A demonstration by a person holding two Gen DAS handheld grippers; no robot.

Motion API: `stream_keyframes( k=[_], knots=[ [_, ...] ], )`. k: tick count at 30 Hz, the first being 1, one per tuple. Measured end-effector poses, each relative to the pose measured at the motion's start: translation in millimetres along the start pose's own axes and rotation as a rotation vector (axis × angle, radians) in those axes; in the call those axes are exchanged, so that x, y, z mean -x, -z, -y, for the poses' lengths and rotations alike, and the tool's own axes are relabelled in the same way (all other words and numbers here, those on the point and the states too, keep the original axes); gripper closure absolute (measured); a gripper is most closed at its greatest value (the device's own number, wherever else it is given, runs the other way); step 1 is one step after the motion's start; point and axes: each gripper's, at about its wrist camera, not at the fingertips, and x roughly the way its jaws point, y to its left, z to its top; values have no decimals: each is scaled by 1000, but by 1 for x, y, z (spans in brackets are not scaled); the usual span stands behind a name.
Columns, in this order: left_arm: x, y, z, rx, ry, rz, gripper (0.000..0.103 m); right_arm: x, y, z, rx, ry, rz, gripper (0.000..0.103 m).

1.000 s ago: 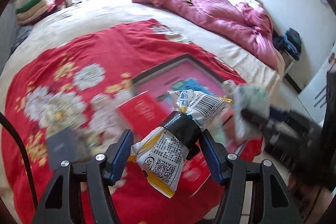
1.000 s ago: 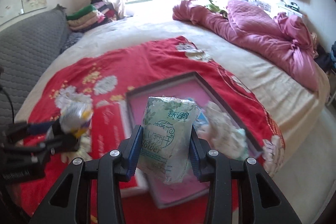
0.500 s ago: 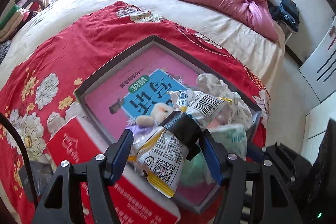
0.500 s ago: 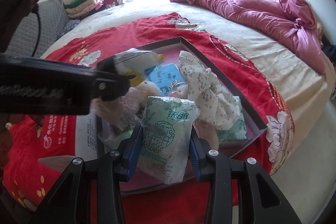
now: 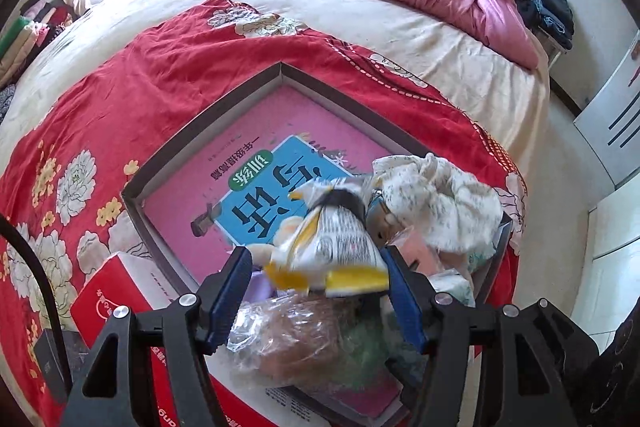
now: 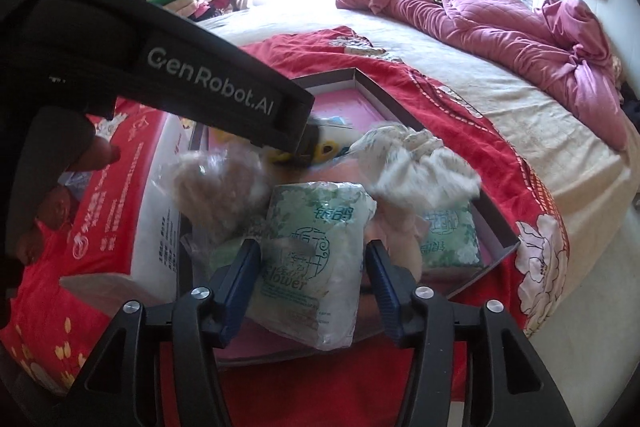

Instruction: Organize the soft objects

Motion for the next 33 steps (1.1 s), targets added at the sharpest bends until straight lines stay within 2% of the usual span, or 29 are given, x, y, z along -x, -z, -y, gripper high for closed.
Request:
stream_keyframes(
  k=[5, 11, 16, 20, 24, 33],
  knots=[
    [5, 4, -3, 11, -2, 13, 37, 0, 2, -3, 14, 11, -13, 43],
    [15, 10, -11, 29, -10, 32, 37, 5, 1, -12, 46, 26, 5, 32],
    [30, 19, -16, 42, -24, 56, 35, 17, -1, -17, 75, 56, 35, 31],
    [46, 29, -22, 64, -29, 87, 30, 31, -5, -18, 77, 80, 65, 30],
    [62, 47, -26, 88, -21, 109, 20, 53, -5, -19, 74, 122, 100, 29],
    [107, 105, -32, 153, -62, 207, 16, 104, 7, -24, -5, 165, 168, 25]
  ],
)
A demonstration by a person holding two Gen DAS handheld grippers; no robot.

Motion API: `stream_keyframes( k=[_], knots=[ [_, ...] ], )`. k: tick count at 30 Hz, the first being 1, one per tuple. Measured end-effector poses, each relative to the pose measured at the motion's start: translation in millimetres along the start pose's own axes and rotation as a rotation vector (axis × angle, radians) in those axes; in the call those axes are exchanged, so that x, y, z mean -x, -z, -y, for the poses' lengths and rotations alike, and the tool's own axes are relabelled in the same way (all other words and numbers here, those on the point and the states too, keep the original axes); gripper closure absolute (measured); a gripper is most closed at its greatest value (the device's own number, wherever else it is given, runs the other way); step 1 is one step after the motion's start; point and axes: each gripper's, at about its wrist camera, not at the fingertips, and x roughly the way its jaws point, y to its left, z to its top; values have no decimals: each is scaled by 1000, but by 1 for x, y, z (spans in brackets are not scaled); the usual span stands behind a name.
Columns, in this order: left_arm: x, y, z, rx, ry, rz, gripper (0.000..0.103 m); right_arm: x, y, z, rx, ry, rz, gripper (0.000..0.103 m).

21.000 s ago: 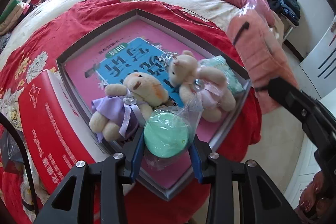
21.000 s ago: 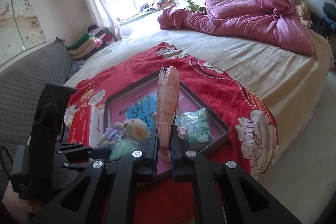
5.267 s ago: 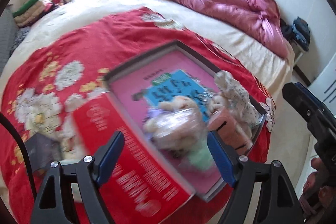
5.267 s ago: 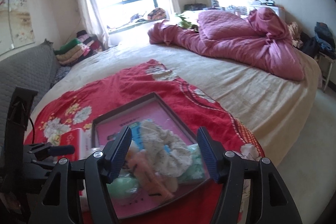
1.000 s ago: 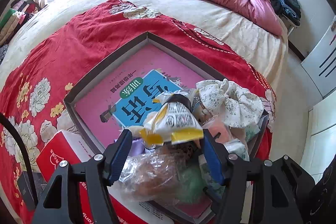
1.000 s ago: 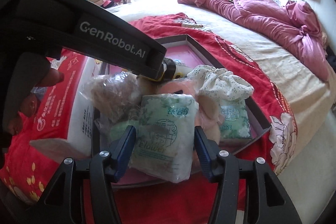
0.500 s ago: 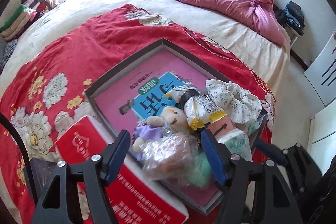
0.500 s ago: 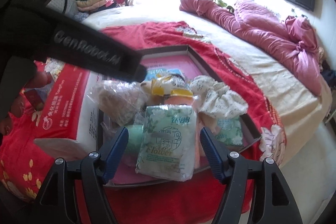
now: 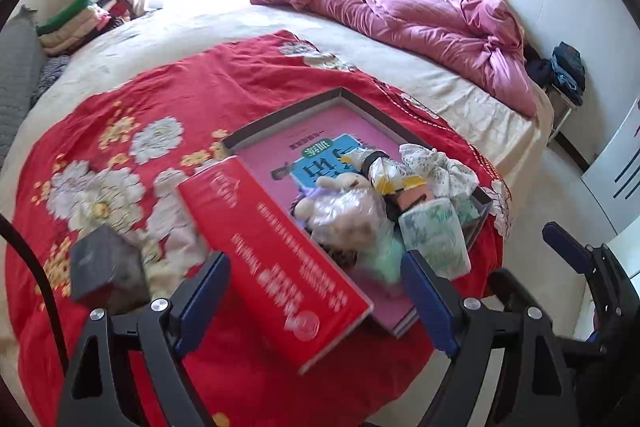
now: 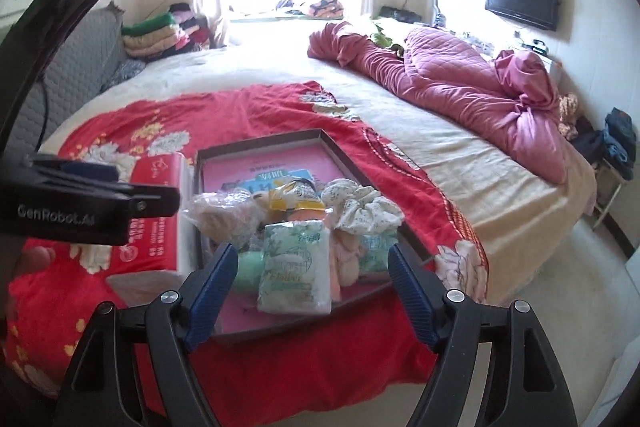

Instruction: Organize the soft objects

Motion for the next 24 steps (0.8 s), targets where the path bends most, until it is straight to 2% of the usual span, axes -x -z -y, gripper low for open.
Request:
stream_keyframes(
  k=[6, 8, 13, 24],
  knots=[
    [28, 30, -4, 15, -21, 34, 15, 31, 12, 1, -90, 8, 10, 25],
    [35, 39, -5, 23, -28, 37, 15, 40, 14, -2, -90, 32, 19, 25],
    [44, 57, -8, 19, -70, 38, 15, 55, 25, -16, -59, 32, 10, 25],
    [59, 84, -12, 44, -65, 44, 15, 74, 35, -32, -82, 44, 12, 24]
  ],
)
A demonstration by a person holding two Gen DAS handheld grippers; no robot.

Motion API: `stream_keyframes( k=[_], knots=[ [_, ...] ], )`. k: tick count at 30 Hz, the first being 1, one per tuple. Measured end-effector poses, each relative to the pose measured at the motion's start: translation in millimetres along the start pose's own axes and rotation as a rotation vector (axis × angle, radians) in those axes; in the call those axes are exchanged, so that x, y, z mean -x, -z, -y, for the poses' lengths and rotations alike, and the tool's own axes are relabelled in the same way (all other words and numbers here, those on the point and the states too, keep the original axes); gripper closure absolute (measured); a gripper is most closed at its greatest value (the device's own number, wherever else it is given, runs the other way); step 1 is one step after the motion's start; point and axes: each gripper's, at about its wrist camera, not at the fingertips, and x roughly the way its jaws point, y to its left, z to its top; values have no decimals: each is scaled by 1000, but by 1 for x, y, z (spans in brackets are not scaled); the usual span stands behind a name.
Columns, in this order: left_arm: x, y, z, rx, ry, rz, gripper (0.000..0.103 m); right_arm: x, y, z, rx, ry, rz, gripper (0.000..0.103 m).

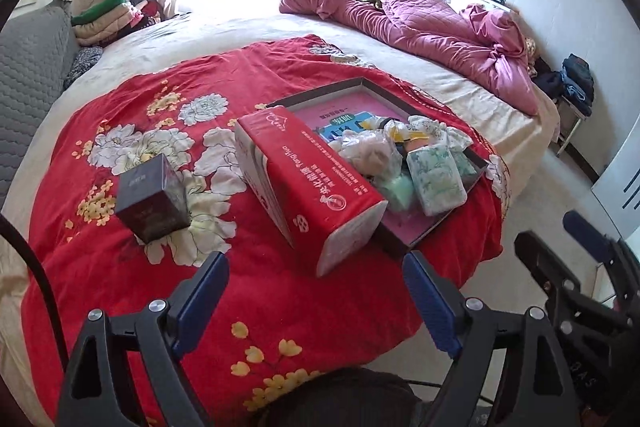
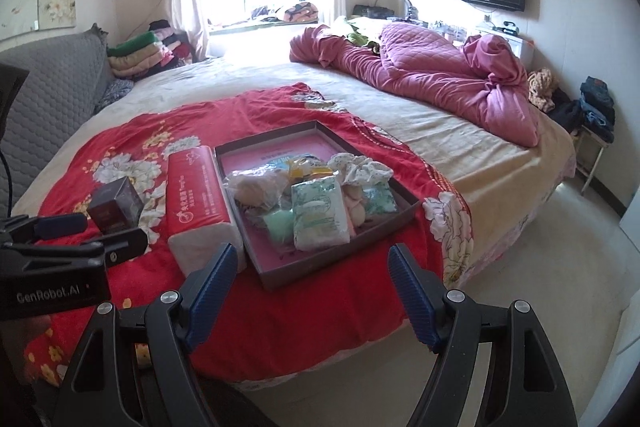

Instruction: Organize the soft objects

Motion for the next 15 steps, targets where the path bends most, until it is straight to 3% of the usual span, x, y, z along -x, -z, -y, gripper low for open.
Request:
stream_keyframes(
  k=[15],
  knots=[
    [9, 14, 0, 4, -28, -14, 15, 9, 3, -14, 33, 1, 2, 24]
  ],
)
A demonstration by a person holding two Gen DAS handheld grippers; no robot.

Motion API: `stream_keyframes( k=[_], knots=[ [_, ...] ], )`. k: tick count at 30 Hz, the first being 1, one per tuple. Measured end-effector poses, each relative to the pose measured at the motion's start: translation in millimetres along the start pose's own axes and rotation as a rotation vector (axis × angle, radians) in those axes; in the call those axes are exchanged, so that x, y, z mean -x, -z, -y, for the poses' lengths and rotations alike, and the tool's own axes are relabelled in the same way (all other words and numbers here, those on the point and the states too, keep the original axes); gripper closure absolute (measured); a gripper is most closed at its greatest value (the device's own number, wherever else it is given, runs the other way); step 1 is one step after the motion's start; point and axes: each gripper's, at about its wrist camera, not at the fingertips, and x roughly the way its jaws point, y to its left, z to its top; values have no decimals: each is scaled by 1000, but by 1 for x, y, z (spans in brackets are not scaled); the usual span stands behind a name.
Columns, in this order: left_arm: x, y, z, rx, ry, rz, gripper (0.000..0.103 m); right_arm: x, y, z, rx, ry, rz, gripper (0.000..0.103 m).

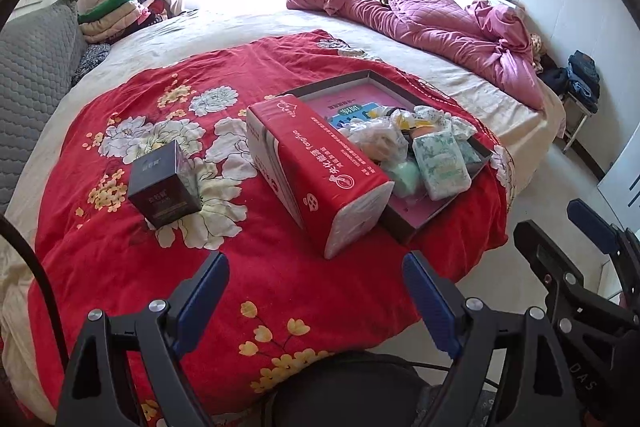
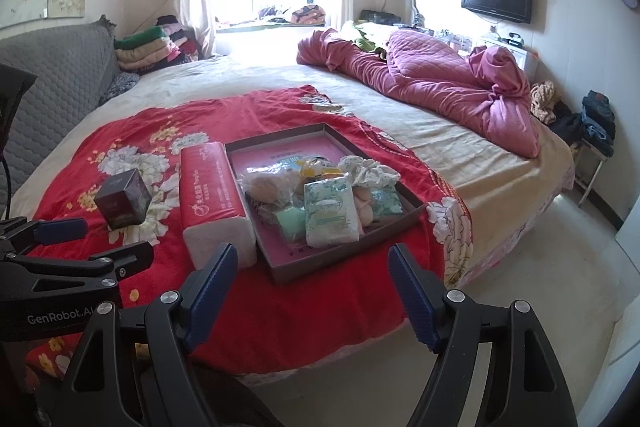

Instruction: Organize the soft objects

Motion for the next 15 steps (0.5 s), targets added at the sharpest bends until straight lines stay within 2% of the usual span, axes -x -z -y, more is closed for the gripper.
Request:
stream_keyframes(
  k=[15],
  knots=[
    [-3, 2, 2, -11, -20, -10, 15, -4, 3, 5, -19, 2, -15, 24]
  ],
)
